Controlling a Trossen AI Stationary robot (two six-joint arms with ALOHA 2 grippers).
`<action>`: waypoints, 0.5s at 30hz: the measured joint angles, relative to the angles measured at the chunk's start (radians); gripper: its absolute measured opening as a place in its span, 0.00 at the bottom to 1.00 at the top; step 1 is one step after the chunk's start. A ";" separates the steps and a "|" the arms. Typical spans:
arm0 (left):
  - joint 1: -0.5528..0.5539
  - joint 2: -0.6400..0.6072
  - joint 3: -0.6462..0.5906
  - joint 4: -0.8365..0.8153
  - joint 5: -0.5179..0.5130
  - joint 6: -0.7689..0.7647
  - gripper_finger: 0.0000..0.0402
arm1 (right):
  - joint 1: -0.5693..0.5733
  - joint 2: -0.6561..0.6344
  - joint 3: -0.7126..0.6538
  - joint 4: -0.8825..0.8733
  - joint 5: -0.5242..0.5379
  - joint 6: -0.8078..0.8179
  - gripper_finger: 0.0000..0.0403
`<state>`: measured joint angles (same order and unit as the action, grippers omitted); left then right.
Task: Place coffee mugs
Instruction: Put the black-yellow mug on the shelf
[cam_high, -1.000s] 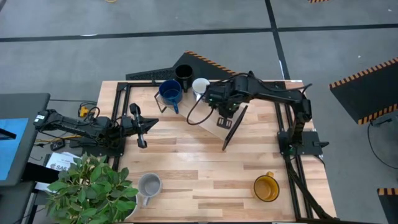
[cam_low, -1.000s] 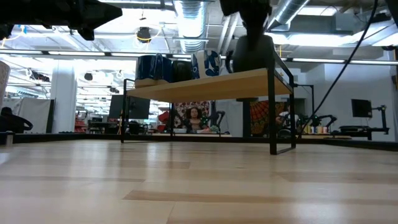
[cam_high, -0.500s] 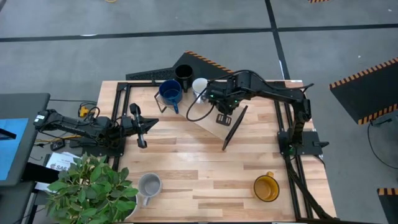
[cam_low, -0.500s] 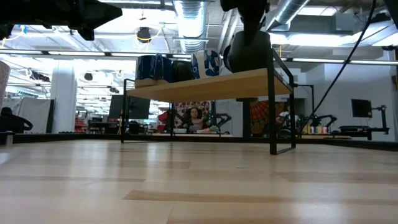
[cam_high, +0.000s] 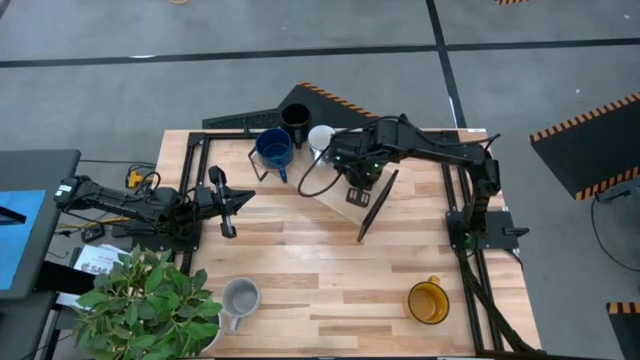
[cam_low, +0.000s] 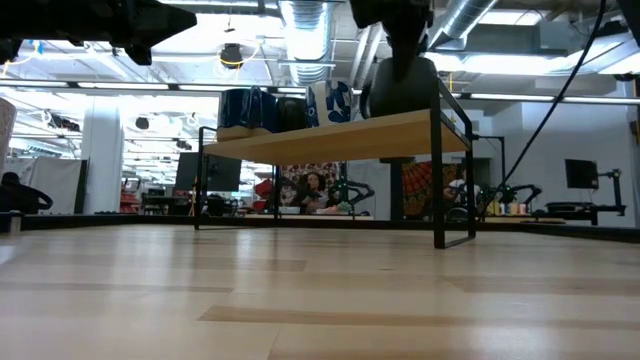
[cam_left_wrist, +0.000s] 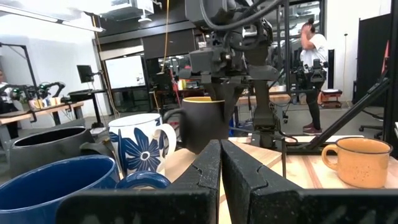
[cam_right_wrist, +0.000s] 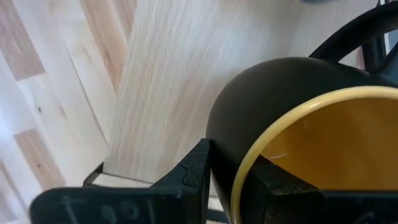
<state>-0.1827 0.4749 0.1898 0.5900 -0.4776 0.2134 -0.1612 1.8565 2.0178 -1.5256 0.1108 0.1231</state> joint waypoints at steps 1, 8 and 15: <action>0.000 0.000 0.000 0.000 0.000 0.000 0.00 | 0.000 0.000 -0.003 -0.001 0.008 0.001 0.21; 0.000 0.000 0.000 0.000 0.000 0.000 0.00 | -0.023 0.000 -0.006 -0.004 0.003 0.042 0.21; 0.000 0.000 0.000 0.000 0.000 0.000 0.00 | -0.029 0.011 -0.006 0.015 -0.026 0.038 0.21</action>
<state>-0.1827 0.4749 0.1898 0.5900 -0.4778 0.2134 -0.1905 1.8679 2.0113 -1.5104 0.0852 0.1608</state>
